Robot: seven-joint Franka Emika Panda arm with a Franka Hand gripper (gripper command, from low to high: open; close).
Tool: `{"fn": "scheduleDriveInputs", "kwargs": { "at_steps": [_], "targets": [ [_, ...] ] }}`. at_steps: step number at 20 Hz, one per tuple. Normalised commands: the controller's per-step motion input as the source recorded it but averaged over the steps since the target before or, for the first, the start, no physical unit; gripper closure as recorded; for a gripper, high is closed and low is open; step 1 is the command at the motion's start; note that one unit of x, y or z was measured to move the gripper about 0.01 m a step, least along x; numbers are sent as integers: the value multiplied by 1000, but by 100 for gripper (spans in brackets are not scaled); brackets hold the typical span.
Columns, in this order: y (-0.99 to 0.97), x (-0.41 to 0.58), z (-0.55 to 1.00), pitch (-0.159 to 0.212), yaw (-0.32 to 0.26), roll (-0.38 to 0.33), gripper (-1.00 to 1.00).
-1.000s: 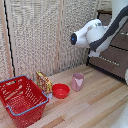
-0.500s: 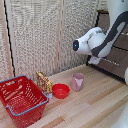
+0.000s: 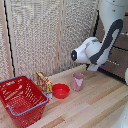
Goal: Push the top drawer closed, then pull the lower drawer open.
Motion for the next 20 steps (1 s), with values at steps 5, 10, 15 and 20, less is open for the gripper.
{"fn": "scheduleDriveInputs", "kwargs": {
  "at_steps": [5,10,15,20],
  "targets": [
    [-517,89,-79,-11,80,26,-100],
    [-449,207,211,3,86,49,-100],
    [-259,288,87,63,69,59,-100],
    [-111,263,0,83,42,21,100]
  ]
}}
